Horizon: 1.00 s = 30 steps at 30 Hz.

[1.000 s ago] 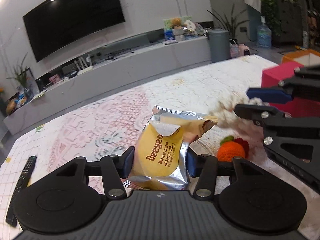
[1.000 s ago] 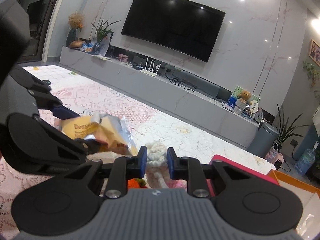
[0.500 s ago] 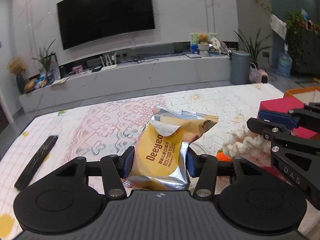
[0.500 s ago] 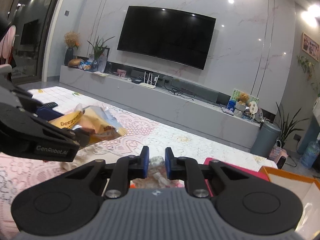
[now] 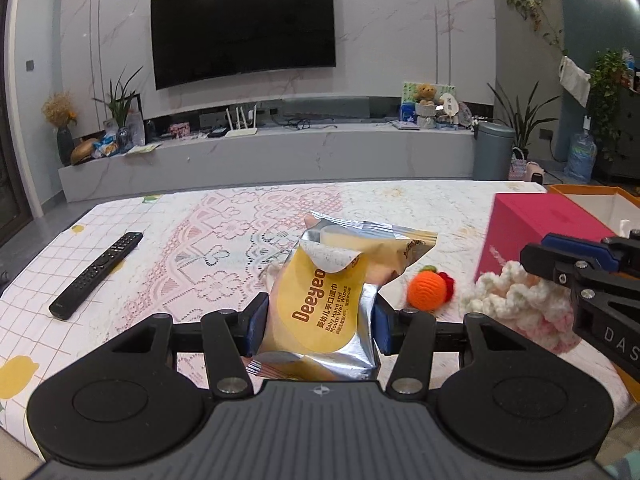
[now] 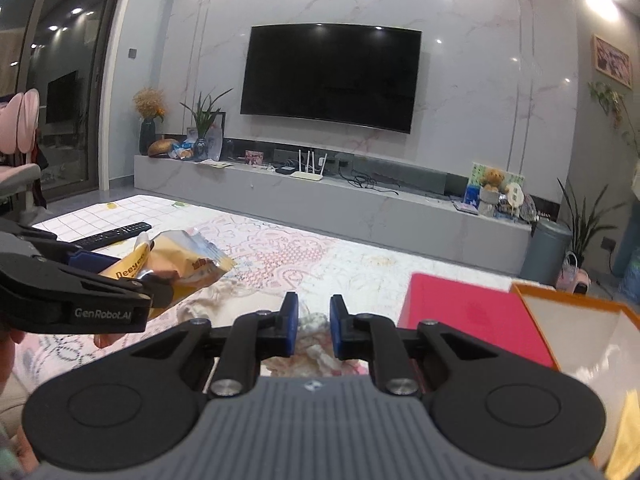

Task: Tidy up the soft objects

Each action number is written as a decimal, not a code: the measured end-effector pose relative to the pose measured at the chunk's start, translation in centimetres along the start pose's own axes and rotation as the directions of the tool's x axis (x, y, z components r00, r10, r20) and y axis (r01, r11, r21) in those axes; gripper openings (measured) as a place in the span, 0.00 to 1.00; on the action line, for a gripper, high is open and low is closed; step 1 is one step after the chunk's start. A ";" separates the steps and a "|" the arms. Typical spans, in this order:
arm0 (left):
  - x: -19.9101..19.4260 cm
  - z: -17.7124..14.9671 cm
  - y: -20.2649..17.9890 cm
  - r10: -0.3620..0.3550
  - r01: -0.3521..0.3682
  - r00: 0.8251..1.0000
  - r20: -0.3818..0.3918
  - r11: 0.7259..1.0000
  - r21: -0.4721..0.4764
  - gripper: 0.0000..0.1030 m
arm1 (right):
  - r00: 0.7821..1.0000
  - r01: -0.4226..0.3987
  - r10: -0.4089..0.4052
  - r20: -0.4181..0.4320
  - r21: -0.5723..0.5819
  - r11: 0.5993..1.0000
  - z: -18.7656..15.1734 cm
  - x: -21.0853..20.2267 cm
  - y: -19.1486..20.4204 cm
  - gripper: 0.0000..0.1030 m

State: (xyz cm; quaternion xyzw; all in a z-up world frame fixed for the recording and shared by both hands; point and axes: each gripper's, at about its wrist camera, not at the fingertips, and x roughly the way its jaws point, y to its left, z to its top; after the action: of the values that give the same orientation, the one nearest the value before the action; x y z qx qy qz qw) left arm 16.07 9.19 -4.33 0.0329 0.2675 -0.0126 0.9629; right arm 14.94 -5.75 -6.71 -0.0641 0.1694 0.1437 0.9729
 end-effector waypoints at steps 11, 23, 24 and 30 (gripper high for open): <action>-4.3 -0.9 -2.4 -0.052 0.051 0.997 0.055 0.998 0.023 0.57 | 1.000 -0.005 0.002 0.016 0.156 0.988 -0.6 -7.0 -2.0 0.14; -7.6 1.1 -6.7 -0.172 0.169 0.984 0.046 0.984 0.054 0.57 | 0.997 0.059 -0.068 0.032 0.243 0.968 -0.7 -12.5 -6.3 0.14; -7.6 1.3 -7.1 -0.182 0.180 0.983 0.035 0.982 0.054 0.57 | 0.997 0.063 -0.072 0.030 0.249 0.967 -0.7 -12.7 -6.7 0.14; -8.0 2.6 -9.3 -0.264 0.264 0.964 0.000 0.964 0.042 0.57 | 0.996 0.071 -0.081 0.021 0.308 0.949 -0.5 -14.8 -9.6 0.14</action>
State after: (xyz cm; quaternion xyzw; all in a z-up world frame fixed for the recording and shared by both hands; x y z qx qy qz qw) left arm 10.17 -0.21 1.46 0.0171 0.2667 -0.1466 0.9524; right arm 4.30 -18.80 -1.33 0.0839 0.1708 0.0791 0.9785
